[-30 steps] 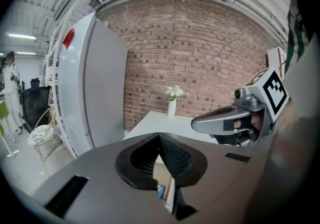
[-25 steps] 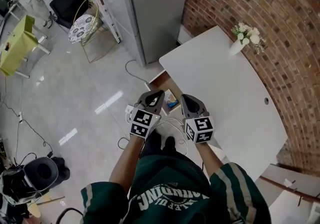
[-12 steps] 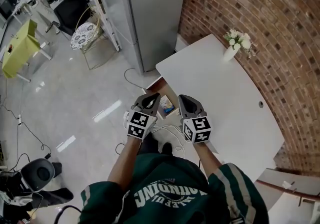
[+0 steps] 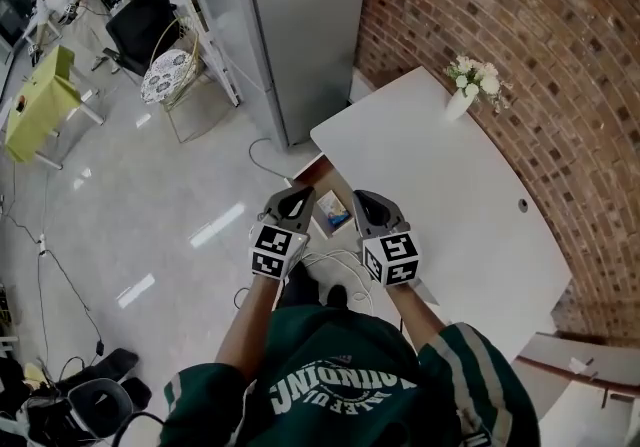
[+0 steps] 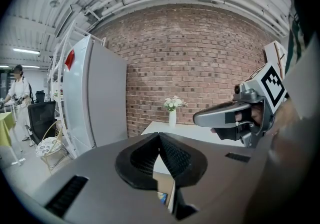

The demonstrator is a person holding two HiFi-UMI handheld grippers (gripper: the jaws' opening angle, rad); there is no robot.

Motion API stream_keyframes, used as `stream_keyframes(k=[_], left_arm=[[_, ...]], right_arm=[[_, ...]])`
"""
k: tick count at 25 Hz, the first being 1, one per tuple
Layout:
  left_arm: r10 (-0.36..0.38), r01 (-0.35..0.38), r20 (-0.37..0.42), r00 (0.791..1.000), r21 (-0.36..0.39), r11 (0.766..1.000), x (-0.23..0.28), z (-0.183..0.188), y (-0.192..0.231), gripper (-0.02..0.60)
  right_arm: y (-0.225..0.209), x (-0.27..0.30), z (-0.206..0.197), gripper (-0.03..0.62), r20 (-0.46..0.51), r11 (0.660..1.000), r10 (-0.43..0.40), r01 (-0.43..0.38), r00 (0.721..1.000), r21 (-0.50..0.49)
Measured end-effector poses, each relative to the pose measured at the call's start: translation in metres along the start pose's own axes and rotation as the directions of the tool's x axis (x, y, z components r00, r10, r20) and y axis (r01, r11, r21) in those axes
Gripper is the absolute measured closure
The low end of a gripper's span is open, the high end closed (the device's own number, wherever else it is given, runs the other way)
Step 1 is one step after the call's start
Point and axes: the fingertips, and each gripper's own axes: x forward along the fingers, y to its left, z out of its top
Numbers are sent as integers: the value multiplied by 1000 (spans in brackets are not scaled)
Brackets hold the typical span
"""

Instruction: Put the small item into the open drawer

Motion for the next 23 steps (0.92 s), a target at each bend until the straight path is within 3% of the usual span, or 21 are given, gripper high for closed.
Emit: stream_keyframes(k=[23], left_arm=[[0, 0, -22, 1000, -13, 1000, 7, -5, -8, 566]], right_arm=[[-7, -4, 3, 569, -2, 1000, 19, -19, 1000, -4]])
